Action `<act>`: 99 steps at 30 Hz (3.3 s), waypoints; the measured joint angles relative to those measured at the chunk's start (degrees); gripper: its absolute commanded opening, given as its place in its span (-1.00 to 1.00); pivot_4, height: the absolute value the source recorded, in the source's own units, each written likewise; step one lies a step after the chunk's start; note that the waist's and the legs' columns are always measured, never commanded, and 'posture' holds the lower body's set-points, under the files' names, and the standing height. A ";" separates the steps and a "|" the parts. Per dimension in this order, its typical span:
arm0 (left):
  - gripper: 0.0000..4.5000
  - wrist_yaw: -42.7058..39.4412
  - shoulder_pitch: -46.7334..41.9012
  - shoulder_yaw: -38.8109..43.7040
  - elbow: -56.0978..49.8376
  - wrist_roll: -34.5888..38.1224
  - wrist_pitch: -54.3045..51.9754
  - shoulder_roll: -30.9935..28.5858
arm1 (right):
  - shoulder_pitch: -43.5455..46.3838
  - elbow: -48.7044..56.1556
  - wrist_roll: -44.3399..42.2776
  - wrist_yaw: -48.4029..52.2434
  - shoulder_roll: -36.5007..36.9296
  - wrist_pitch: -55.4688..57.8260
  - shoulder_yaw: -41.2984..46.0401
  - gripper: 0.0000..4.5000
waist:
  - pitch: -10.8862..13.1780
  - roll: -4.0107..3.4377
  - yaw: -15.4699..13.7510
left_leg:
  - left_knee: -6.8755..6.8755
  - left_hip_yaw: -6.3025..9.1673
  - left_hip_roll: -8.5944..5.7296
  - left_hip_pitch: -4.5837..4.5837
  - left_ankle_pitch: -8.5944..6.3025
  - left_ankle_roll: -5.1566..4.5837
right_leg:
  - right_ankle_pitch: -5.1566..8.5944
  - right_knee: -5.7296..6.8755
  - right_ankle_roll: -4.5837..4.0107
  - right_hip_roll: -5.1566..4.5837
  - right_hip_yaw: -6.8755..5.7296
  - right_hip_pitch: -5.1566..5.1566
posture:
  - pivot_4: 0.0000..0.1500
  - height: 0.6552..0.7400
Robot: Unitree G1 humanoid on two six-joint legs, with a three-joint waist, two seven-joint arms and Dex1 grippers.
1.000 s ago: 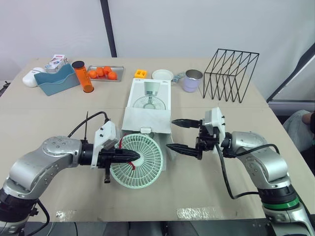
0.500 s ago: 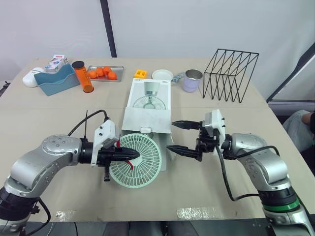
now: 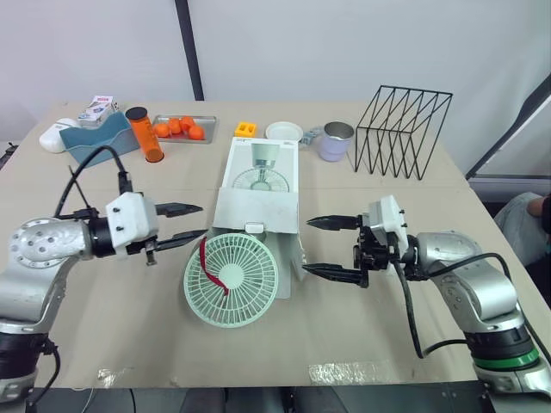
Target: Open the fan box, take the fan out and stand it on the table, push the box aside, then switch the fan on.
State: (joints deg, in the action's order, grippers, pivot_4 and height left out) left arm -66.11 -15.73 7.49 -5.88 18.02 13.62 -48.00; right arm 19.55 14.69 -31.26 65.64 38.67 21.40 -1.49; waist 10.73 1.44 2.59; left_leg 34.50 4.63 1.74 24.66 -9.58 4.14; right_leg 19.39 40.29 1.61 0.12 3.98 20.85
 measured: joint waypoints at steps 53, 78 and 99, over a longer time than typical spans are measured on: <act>0.99 19.77 -2.33 -6.05 45.84 -29.75 77.90 -8.35 | -0.42 1.85 -0.44 -1.74 0.29 2.26 -0.83 1.00 | -0.03 -0.02 0.15 | 0.10 -0.03 0.05 -0.22 0.05 0.03 | -0.01 0.60 -0.03 0.02 -0.08 0.01 | 1.00 1.00; 0.99 50.65 -5.27 3.53 39.64 -71.34 77.57 6.34 | 1.62 1.84 -0.44 -1.15 0.91 4.29 -0.83 1.00 | -0.24 -0.17 0.01 | 0.10 0.05 -0.10 -0.43 0.10 0.00 | 0.01 0.66 0.02 -0.17 -0.25 -0.30 | 1.00 1.00; 0.99 59.78 -5.12 -5.23 31.62 -70.94 72.63 5.32 | 1.52 1.85 0.11 -1.98 0.90 4.21 -0.83 1.00 | -0.24 -0.16 0.05 | 0.11 0.05 -0.10 -0.43 0.10 0.00 | 0.01 0.66 0.02 -0.18 -0.25 -0.31 | 1.00 1.00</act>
State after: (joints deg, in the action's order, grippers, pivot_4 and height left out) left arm -6.33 -20.85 2.26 25.74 -52.92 86.25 -42.68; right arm 21.07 16.54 -31.15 63.65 39.58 25.61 -2.31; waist 10.49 1.28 2.64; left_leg 34.60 4.68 1.64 24.23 -9.48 4.14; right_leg 19.39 40.95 1.62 -0.05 3.73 20.54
